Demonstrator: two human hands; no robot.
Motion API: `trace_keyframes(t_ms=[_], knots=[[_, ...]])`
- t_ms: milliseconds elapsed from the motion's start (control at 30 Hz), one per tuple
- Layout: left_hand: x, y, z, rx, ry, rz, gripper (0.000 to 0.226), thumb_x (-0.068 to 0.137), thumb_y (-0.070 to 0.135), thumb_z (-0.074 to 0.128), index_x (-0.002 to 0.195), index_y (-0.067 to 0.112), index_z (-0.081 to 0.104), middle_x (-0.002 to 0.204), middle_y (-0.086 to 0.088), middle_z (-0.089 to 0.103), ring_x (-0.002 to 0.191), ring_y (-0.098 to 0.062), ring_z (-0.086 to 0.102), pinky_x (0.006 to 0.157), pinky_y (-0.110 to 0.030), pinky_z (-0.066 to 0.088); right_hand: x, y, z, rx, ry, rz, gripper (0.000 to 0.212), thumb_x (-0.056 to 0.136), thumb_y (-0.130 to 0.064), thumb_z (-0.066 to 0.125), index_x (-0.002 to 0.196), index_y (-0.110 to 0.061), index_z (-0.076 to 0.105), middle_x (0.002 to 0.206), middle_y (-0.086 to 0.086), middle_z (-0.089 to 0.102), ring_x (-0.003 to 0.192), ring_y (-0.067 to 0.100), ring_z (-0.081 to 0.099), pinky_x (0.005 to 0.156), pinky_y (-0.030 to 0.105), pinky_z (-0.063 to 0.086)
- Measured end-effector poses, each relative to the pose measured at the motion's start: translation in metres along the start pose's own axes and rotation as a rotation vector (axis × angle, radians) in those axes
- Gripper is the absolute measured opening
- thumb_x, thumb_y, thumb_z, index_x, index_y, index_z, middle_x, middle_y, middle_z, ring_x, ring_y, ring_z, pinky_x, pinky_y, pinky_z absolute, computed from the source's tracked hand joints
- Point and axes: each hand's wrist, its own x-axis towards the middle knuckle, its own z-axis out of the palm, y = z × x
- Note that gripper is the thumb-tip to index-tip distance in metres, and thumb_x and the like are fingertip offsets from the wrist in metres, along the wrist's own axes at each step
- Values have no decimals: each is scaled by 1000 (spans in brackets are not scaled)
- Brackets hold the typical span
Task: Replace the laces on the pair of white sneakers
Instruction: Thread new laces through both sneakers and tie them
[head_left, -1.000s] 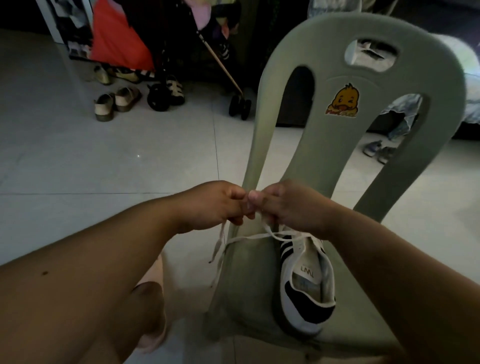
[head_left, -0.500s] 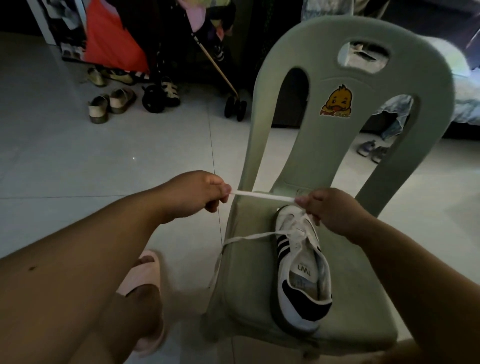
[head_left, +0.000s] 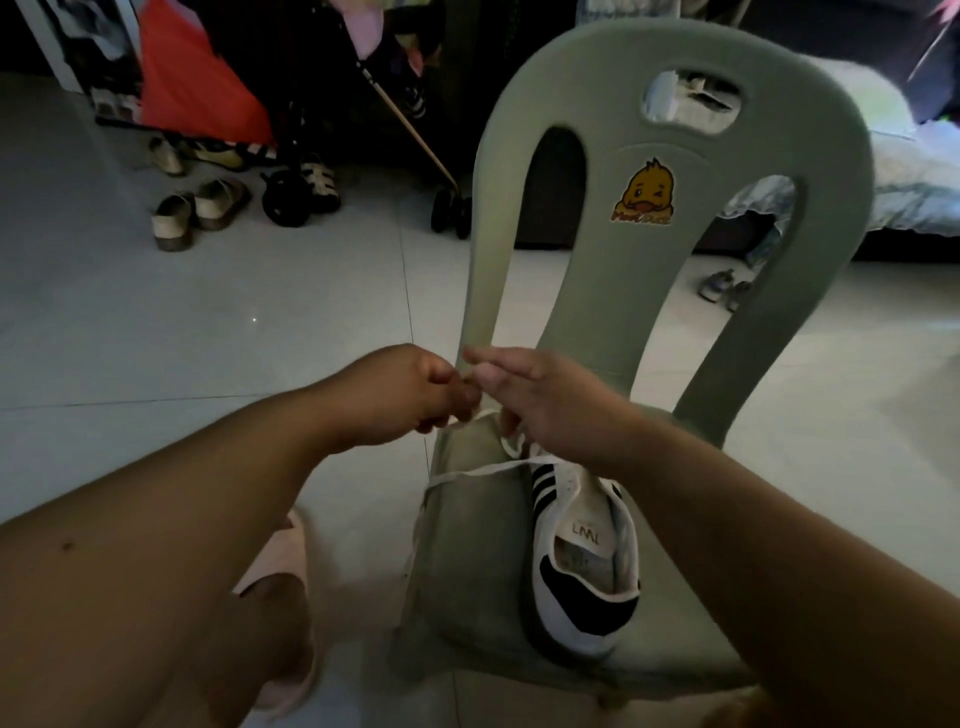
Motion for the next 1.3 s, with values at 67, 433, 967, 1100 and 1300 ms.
trace_keyframes(t_ms=[67, 433, 967, 1100, 1300], knots=[[3, 7, 3, -14, -31, 39, 20, 93, 29, 53, 81, 25, 69, 76, 5, 66, 70, -11, 59, 63, -20, 46, 2, -5, 4, 42, 11, 50, 27, 99, -38, 43, 92, -23, 64, 63, -12, 58, 57, 7, 51, 58, 23, 42], [18, 20, 0, -468, 9, -61, 19, 94, 24, 54, 86, 15, 70, 64, 3, 62, 63, -12, 55, 66, -29, 47, -14, 32, -28, 352, 196, 220, 14, 93, -26, 57, 86, -24, 69, 56, -4, 45, 49, 9, 36, 47, 24, 33], [34, 35, 36, -700, -88, 26, 18, 91, 23, 54, 90, 28, 71, 71, 13, 63, 64, -11, 38, 51, -21, 35, -11, 37, -28, 863, 17, 276, 15, 99, -21, 47, 97, -17, 61, 53, -7, 32, 43, 6, 25, 45, 21, 25], [38, 39, 39, -683, -62, 63, 14, 88, 21, 57, 78, 21, 67, 84, 4, 68, 83, -14, 59, 72, -29, 46, -16, 46, -32, 711, 47, 283, 18, 97, -24, 51, 104, -13, 62, 66, -3, 51, 49, 6, 36, 47, 20, 31], [47, 48, 50, -721, 34, -4, 30, 90, 0, 40, 63, 9, 50, 60, -7, 57, 49, -17, 44, 49, -27, 37, -32, 92, -52, -41, 242, 379, 21, 95, -27, 55, 111, -19, 66, 86, -11, 62, 73, 6, 58, 61, 20, 42]])
